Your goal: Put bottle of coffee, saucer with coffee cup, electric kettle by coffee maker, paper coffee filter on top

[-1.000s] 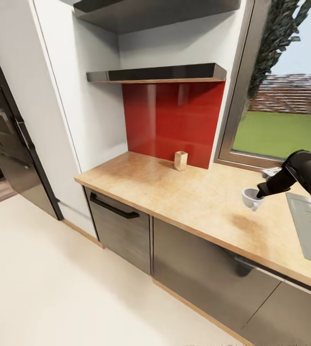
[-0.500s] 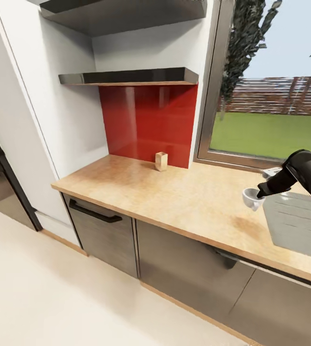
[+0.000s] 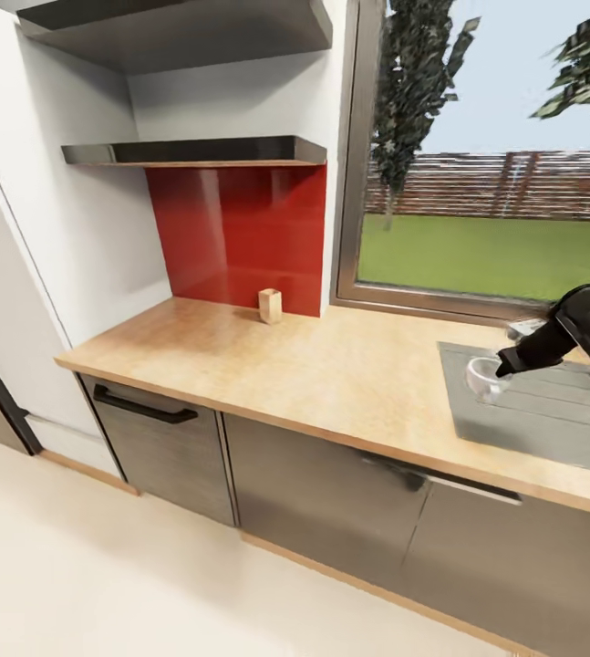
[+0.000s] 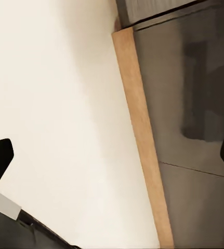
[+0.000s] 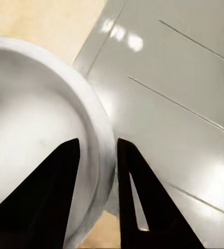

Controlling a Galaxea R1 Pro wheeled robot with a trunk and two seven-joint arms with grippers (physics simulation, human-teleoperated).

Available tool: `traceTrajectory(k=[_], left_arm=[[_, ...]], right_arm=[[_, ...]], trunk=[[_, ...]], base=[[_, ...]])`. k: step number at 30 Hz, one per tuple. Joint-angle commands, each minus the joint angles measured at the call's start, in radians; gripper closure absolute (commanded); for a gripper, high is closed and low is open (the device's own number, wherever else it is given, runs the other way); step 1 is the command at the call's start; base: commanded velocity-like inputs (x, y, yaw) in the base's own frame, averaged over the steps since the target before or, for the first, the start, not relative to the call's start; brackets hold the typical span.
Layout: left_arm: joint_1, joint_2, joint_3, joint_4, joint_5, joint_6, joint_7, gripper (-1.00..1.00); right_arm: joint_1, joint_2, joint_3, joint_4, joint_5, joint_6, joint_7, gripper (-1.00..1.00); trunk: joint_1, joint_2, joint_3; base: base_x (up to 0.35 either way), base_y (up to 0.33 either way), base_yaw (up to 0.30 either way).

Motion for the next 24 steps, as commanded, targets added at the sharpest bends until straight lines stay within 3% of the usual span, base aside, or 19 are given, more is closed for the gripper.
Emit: traceTrajectory(k=[1, 3, 8, 16, 24], left_arm=[[0.0, 0.0, -0.007, -0.001, 0.007, -0.001, -0.002, -1.0], [0.0, 0.0, -0.007, -0.002, 0.007, -0.002, -0.002, -1.0], [0.0, 0.0, -0.007, -0.002, 0.007, -0.003, -0.002, -1.0], [0.0, 0.0, -0.007, -0.002, 0.007, -0.003, -0.001, -1.0], [0.0, 0.0, -0.008, -0.002, 0.007, -0.003, -0.002, -1.0]], right_arm=[[0.0, -0.01, 0.002, -0.002, 0.007, 0.001, 0.028, 1.0], [0.0, -0.045, 0.003, -0.029, 0.01, 0.001, 0.102, 1.0], [0.0, -0.114, 0.004, -0.098, 0.01, 0.0, 0.158, 1.0], [0.0, -0.129, 0.005, -0.105, 0.012, 0.0, 0.22, 1.0], [0.0, -0.136, 0.005, -0.105, 0.012, 0.0, 0.229, 1.0]], trunk=[[0.0, -0.001, -0.001], [0.0, -0.001, 0.0], [0.0, -0.001, 0.0], [0.0, -0.001, 0.004], [0.0, -0.001, 0.008]], base=[[-0.237, -0.181, -0.051], [-0.243, -0.186, -0.027], [-0.195, -0.149, -0.014], [-0.038, -0.012, -0.168], [-0.284, 0.0, -0.136]])
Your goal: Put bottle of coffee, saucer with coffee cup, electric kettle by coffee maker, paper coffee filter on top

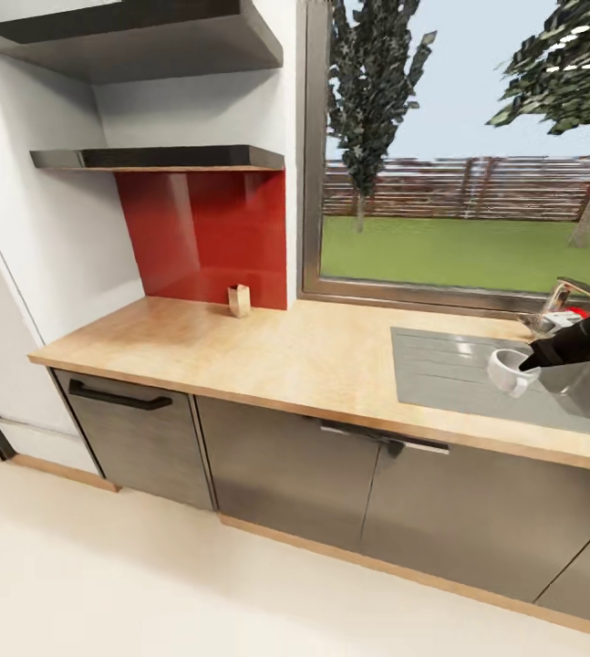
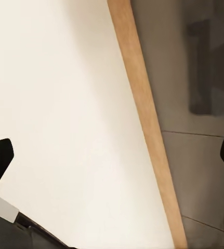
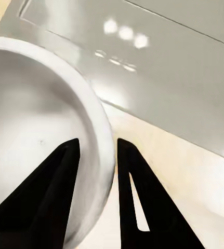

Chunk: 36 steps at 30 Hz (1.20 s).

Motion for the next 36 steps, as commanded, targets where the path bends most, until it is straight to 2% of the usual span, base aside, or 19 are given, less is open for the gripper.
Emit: traceTrajectory(k=[1, 12, 19, 26, 29, 33, 36], left_arm=[[0.0, 0.0, -0.007, -0.001, 0.007, -0.002, -0.002, -1.0], [0.0, 0.0, -0.007, -0.001, 0.007, -0.002, -0.002, -1.0], [0.0, 0.0, -0.007, -0.001, 0.007, -0.002, -0.001, -1.0], [0.0, 0.0, -0.007, -0.001, 0.007, -0.002, -0.002, -1.0], [0.0, 0.0, -0.007, -0.001, 0.007, -0.002, -0.002, -1.0], [0.0, 0.0, -0.007, -0.001, 0.007, -0.002, -0.002, -1.0], [0.0, 0.0, -0.007, -0.001, 0.007, -0.002, -0.001, -1.0]], right_arm=[[-0.001, -0.001, 0.002, -0.002, 0.009, 0.003, 0.01, 1.0], [-0.001, -0.02, 0.002, -0.001, 0.007, 0.002, 0.01, 1.0], [-0.001, -0.045, 0.002, 0.0, 0.005, -0.051, 0.01, 1.0], [-0.001, -0.05, 0.002, 0.0, 0.002, -0.066, 0.012, 1.0], [-0.001, -0.06, 0.003, 0.0, 0.001, -0.088, 0.053, 1.0], [0.002, -0.077, 0.005, 0.0, 0.005, -0.18, 0.177, 1.0], [0.008, -0.082, 0.006, 0.003, 0.007, -0.241, 0.217, 1.0]], trunk=[[-0.001, -0.001, -0.001], [-0.001, -0.001, 0.003], [-0.001, -0.001, 0.004], [-0.001, -0.001, 0.004], [-0.001, -0.001, 0.004], [-0.001, -0.001, 0.004], [-0.001, -0.001, 0.004]], base=[[-0.324, 0.0, -0.022], [-0.098, 0.0, -0.158], [-0.003, 0.0, -0.073], [0.0, 0.0, -0.007], [0.0, 0.0, -0.001], [0.0, 0.0, 0.0], [0.0, 0.0, 0.0]])
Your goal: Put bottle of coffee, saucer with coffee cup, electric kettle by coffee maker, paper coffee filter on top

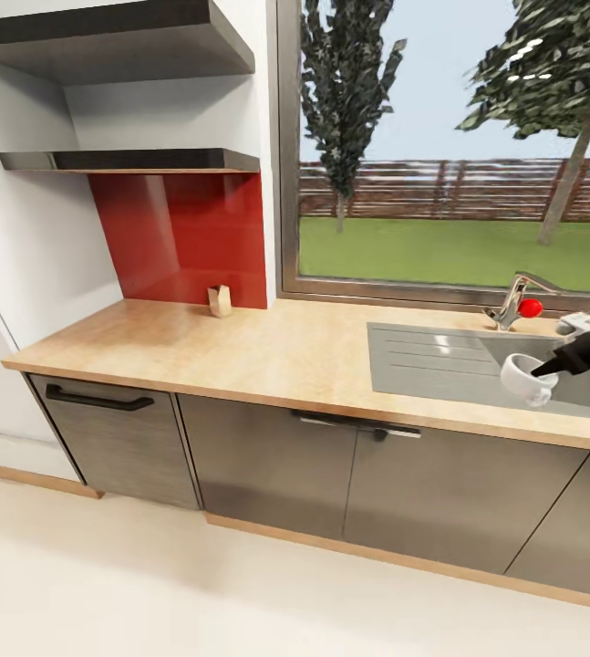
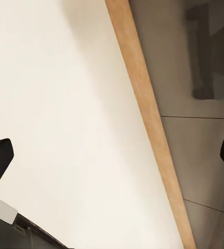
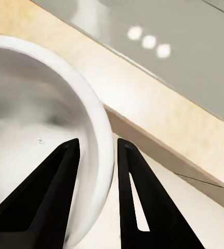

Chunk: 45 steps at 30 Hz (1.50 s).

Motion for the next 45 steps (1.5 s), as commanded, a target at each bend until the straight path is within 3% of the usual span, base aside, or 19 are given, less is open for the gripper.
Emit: traceTrajectory(k=[1, 16, 18, 20, 23, 30, 45], left_arm=[[0.0, 0.0, -0.007, -0.001, 0.007, -0.002, -0.002, -1.0], [0.0, 0.0, -0.007, -0.001, 0.007, -0.002, -0.001, -1.0], [0.0, 0.0, -0.007, -0.001, 0.007, -0.002, -0.001, -1.0], [0.0, 0.0, -0.007, -0.001, 0.007, -0.002, -0.001, -1.0], [0.0, 0.0, -0.007, -0.001, 0.007, -0.002, -0.001, -1.0], [0.0, 0.0, -0.007, -0.001, 0.007, -0.002, -0.001, -1.0], [0.0, 0.0, -0.008, -0.013, 0.007, -0.002, -0.001, -1.0]], right_arm=[[0.0, -0.001, 0.002, -0.001, 0.005, -0.001, 0.011, 1.0], [0.025, -0.001, 0.017, -0.005, 0.006, -0.039, 0.037, 1.0], [0.027, 0.003, 0.091, -0.005, 0.003, -0.04, 0.05, 1.0], [0.034, 0.008, 0.127, -0.005, 0.001, -0.04, 0.072, 1.0], [0.045, 0.027, 0.15, -0.005, -0.001, -0.04, 0.091, 1.0], [0.054, 0.062, 0.163, -0.017, -0.003, -0.038, 0.102, 1.0], [0.056, 0.067, 0.164, -0.048, -0.004, -0.036, 0.107, 1.0]], trunk=[[0.0, -0.001, -0.001], [0.0, -0.001, -0.001], [0.0, -0.001, -0.001], [0.0, -0.001, -0.001], [0.0, -0.001, -0.001], [0.0, -0.001, -0.001], [0.0, -0.001, 0.006]], base=[[0.0, 0.0, 0.0], [0.0, 0.0, 0.0], [0.0, 0.0, 0.0], [0.0, 0.0, 0.0], [0.0, 0.0, 0.0], [0.0, 0.0, 0.0], [0.03, -0.032, -0.085]])
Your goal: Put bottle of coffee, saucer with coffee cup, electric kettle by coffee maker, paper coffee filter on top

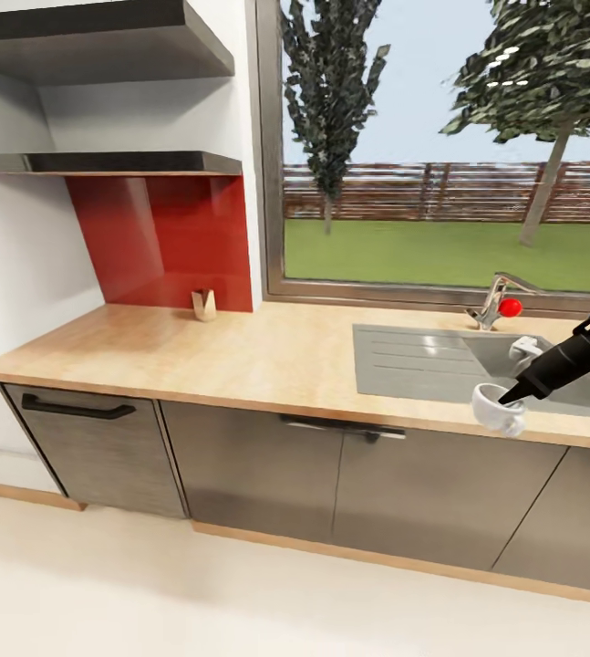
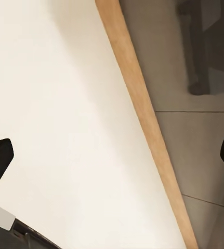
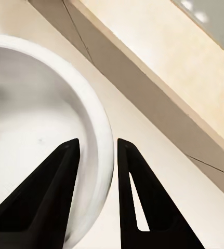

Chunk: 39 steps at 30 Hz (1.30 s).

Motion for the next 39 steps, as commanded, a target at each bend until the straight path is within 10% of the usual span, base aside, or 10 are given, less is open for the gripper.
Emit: traceTrajectory(k=[1, 39], left_arm=[[0.0, 0.0, -0.006, -0.001, 0.007, -0.002, -0.002, -1.0], [0.0, 0.0, -0.007, -0.001, 0.007, -0.003, -0.002, -1.0]], right_arm=[[-0.001, -0.001, 0.003, -0.001, 0.003, 0.011, 0.005, 1.0], [-0.001, -0.005, -0.002, -0.003, 0.003, 0.013, 0.006, 1.0]], trunk=[[0.0, -0.001, -0.001], [0.0, -0.001, 0.018]], base=[[0.124, -0.002, -0.02], [0.023, -0.015, -0.163]])
